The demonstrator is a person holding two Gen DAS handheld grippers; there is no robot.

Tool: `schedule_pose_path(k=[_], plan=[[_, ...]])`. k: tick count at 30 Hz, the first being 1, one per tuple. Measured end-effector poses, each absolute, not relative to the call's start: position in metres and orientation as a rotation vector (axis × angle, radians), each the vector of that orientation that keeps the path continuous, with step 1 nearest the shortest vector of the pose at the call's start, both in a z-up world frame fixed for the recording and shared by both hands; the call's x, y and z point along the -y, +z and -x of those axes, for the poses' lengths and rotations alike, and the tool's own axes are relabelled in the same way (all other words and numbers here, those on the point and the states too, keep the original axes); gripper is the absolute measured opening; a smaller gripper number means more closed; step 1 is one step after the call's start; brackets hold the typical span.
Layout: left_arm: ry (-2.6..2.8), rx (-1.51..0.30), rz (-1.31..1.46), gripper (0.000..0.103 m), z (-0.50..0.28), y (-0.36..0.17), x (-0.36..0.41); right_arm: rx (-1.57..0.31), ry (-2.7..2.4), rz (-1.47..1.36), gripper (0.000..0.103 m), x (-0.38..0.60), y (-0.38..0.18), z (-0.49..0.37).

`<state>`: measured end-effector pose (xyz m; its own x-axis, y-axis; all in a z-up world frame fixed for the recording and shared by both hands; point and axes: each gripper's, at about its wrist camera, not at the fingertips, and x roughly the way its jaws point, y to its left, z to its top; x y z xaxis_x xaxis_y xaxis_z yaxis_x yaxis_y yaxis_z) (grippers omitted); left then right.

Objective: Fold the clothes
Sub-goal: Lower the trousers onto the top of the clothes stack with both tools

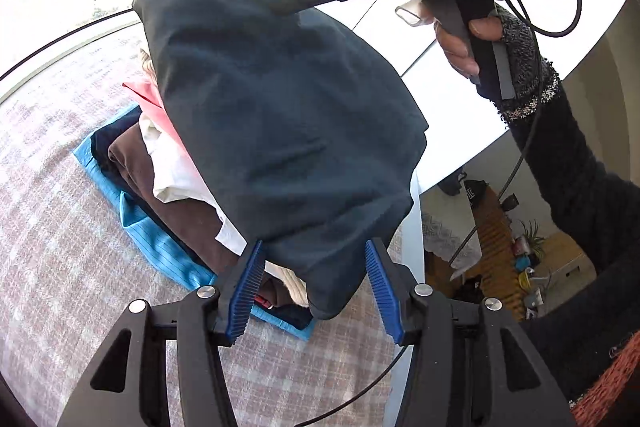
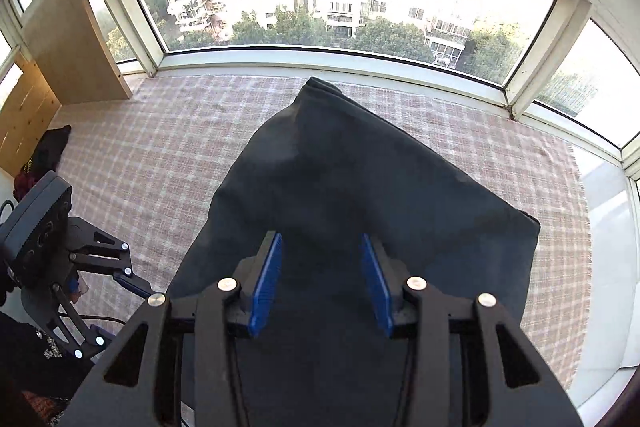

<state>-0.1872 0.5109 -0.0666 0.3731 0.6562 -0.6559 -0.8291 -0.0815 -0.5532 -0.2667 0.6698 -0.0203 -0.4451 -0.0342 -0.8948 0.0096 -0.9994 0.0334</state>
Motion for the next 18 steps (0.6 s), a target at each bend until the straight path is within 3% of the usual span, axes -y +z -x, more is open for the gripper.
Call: schedule_pose_path(k=[6,9,14,18], plan=[[1.12,-0.333,1.036,0.049,0.138,-0.076,-0.52,0.049,-2.638,-1.646,0.044,-0.689,-0.042,0.3],[1.089,-0.302,1.087,0.049,0.138,-0.072,-0.512,0.005,-2.551,-1.711,0.044,-0.69,-0.058,0.293],[1.207,-0.258,1.04,0.051,0.179,-0.03,-0.476,0.24,-2.724,-1.467,0.044,-0.73,0.01,0.222],[1.309,-0.204,1.072,0.057,0.21,-0.023,-0.474,0.323,-2.868,-1.47,0.049,-0.76,0.028,0.144]])
